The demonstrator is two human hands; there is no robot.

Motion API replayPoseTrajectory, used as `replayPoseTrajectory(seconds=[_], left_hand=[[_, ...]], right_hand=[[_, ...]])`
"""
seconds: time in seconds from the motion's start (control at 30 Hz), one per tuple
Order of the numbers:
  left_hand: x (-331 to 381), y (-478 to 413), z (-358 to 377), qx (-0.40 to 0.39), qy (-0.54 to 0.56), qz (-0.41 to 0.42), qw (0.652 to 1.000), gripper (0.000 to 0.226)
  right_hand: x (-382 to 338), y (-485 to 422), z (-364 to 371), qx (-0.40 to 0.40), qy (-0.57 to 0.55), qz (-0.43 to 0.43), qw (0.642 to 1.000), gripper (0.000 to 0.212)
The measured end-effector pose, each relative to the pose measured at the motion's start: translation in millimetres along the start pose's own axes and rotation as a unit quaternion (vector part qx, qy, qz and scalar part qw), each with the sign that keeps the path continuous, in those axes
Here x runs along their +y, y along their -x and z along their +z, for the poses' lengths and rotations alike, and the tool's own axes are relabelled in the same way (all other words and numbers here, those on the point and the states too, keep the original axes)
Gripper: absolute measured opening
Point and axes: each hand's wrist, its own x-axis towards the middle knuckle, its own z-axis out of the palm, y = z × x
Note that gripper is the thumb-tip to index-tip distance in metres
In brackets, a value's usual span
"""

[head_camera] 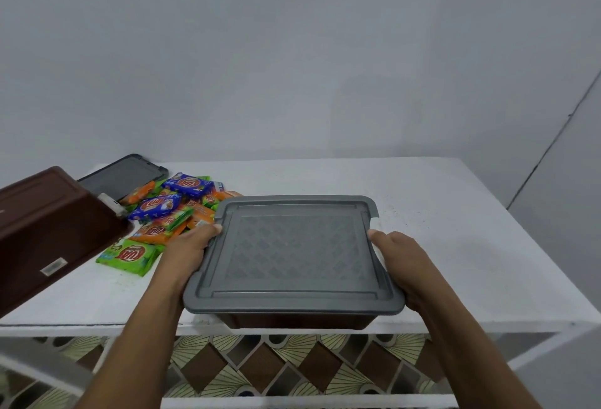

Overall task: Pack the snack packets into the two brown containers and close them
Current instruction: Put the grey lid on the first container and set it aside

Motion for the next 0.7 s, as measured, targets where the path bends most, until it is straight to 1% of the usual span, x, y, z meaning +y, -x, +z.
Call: replayPoseTrajectory(seconds=[0.07,0.13,0.23,0.27,0.33,0.37,0.4,0.47,0.53,0.6,0.7], left_hand=[[-9,-2,-2,-0.044,0.106,-0.032,0.993,0.031],[-19,0,-6,-0.084,0.183,-0.056,0.978,0.034],[-25,4,-7,-0.126,0.224,-0.065,0.964,0.032],[-26,4,-7,-0.133,0.218,-0.055,0.965,0.037],[-25,3,-12,-0.147,0.184,-0.034,0.971,0.063],[-24,2,-14,-0.153,0.168,-0.028,0.973,0.073],[-24,1,-16,-0.159,0.157,-0.023,0.974,0.074],[-23,0,-18,-0.156,0.139,-0.007,0.978,0.056],[-21,1,-16,-0.151,0.12,0.007,0.981,0.04],[-18,3,-17,-0.146,0.086,0.021,0.985,0.036],[-9,5,-17,-0.137,0.032,0.042,0.989,0.042]], right_hand=[[1,-1,0,0.001,0.004,-0.006,1.0,0.04],[2,-1,1,-0.001,0.008,-0.009,1.0,0.041],[4,-3,2,0.005,0.015,-0.006,1.0,0.049],[5,-5,2,0.005,0.011,-0.003,1.0,0.054],[6,-5,2,0.004,0.0,-0.001,1.0,0.059],[7,-6,2,0.003,-0.006,-0.002,1.0,0.06],[8,-8,2,0.003,-0.009,-0.005,1.0,0.057],[8,-8,2,0.006,-0.005,-0.011,1.0,0.048],[7,-8,2,0.003,-0.007,-0.014,1.0,0.044],[7,-6,2,0.001,-0.004,-0.017,1.0,0.04],[8,-7,2,0.008,0.002,-0.014,1.0,0.046]])
